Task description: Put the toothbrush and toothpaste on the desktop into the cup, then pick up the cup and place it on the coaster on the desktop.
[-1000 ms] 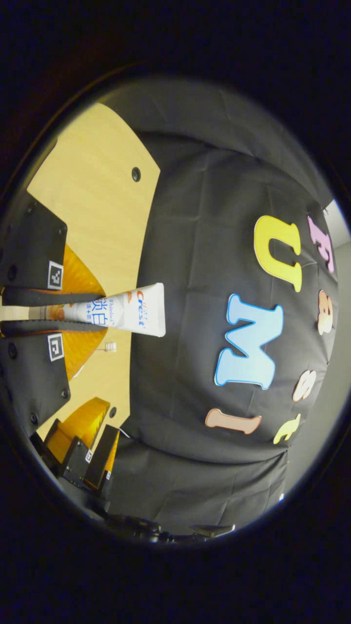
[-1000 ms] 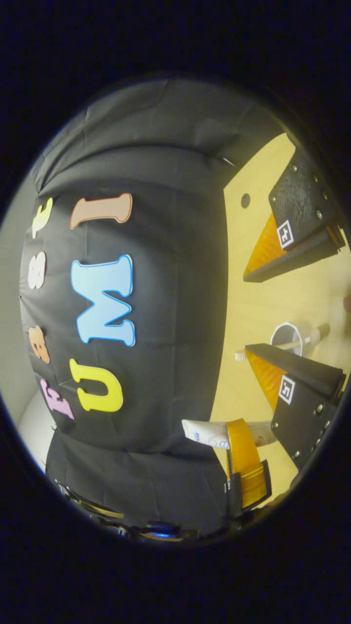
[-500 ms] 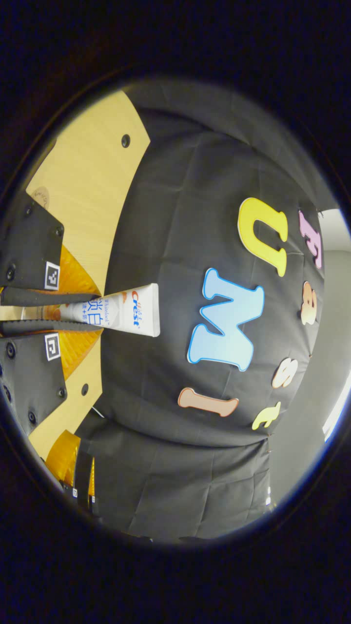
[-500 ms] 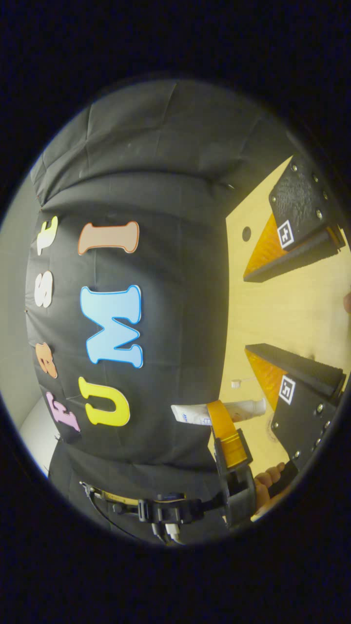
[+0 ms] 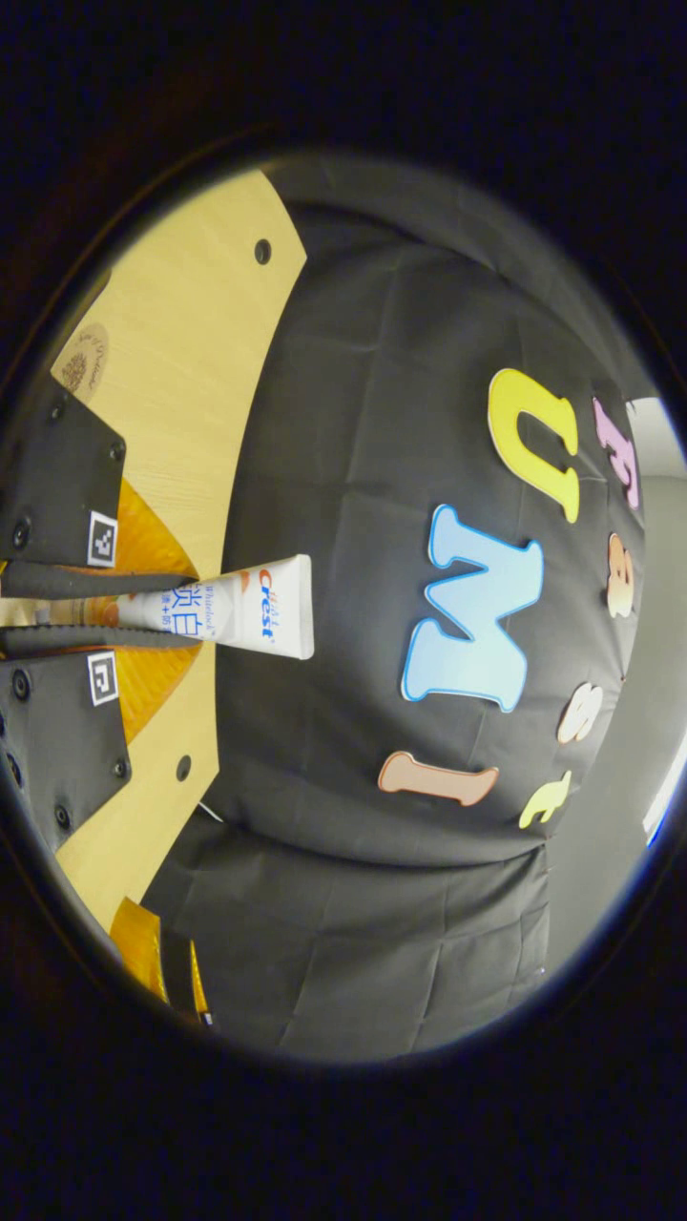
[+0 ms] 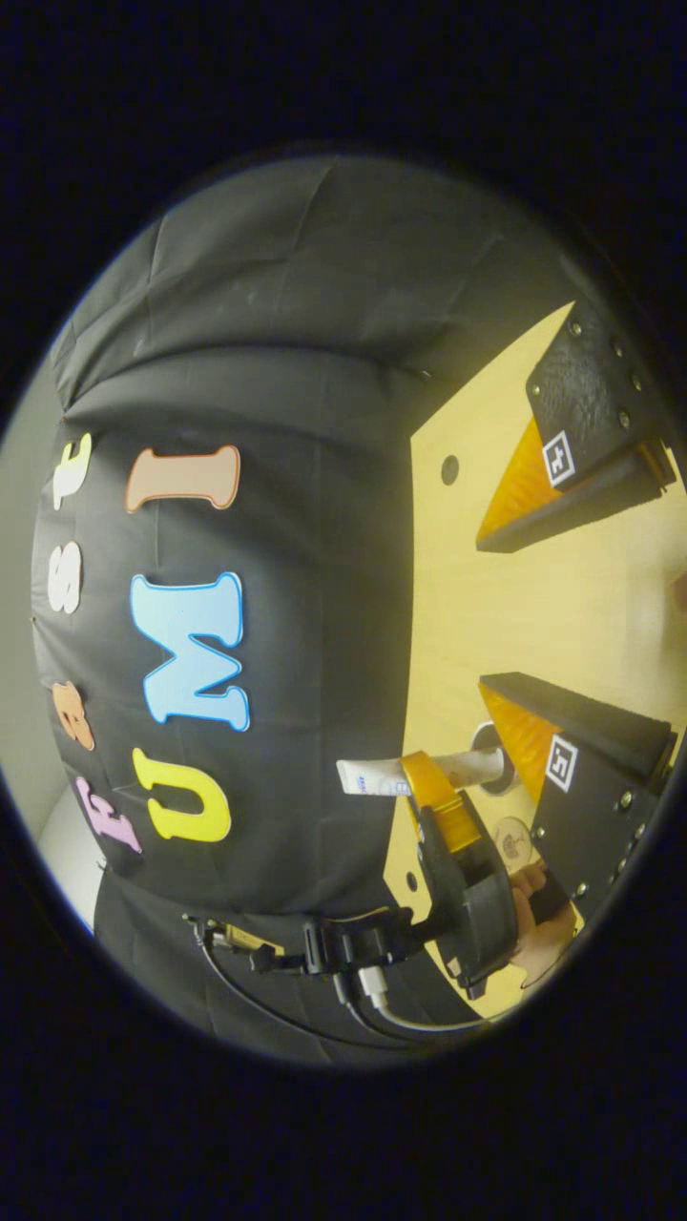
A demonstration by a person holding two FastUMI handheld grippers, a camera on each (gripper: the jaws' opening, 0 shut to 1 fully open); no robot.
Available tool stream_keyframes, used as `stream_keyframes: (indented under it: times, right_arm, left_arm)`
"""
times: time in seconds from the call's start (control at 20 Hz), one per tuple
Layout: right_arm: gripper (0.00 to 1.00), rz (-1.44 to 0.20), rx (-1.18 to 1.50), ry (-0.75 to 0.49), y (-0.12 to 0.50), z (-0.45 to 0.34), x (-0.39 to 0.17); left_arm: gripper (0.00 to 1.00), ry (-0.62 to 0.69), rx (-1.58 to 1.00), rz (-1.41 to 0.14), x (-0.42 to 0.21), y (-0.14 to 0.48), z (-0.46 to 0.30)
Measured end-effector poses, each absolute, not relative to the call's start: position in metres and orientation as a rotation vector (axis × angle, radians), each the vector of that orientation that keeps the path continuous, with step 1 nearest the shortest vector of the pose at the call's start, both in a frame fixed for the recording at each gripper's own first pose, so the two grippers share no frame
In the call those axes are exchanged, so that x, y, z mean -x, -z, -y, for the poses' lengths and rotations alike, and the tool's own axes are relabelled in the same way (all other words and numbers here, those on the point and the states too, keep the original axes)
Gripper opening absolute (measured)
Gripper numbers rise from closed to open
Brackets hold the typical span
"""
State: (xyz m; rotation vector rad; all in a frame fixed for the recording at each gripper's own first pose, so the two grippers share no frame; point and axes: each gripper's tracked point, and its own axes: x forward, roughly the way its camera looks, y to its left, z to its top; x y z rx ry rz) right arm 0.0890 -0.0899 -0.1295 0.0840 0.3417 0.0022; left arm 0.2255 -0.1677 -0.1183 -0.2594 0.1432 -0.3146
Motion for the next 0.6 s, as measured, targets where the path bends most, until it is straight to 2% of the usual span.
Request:
stream_keyframes:
  times: [0.2,0.35,0.4,0.6]
  right_arm:
    - [0.80,-0.349,-0.097,-0.017,0.130,0.085,-0.090]
    - [0.80,-0.352,-0.100,-0.027,0.129,0.080,-0.090]
    - [0.80,-0.353,-0.099,-0.030,0.129,0.079,-0.089]
    - [0.80,-0.353,-0.100,-0.045,0.127,0.071,-0.091]
  left_arm:
    - [0.18,0.317,0.240,-0.168,-0.224,0.131,0.172]
    - [0.29,0.337,0.260,-0.184,-0.222,0.133,0.175]
    - [0.35,0.327,0.254,-0.186,-0.220,0.132,0.172]
    - [0.87,0.319,0.243,-0.175,-0.215,0.122,0.163]
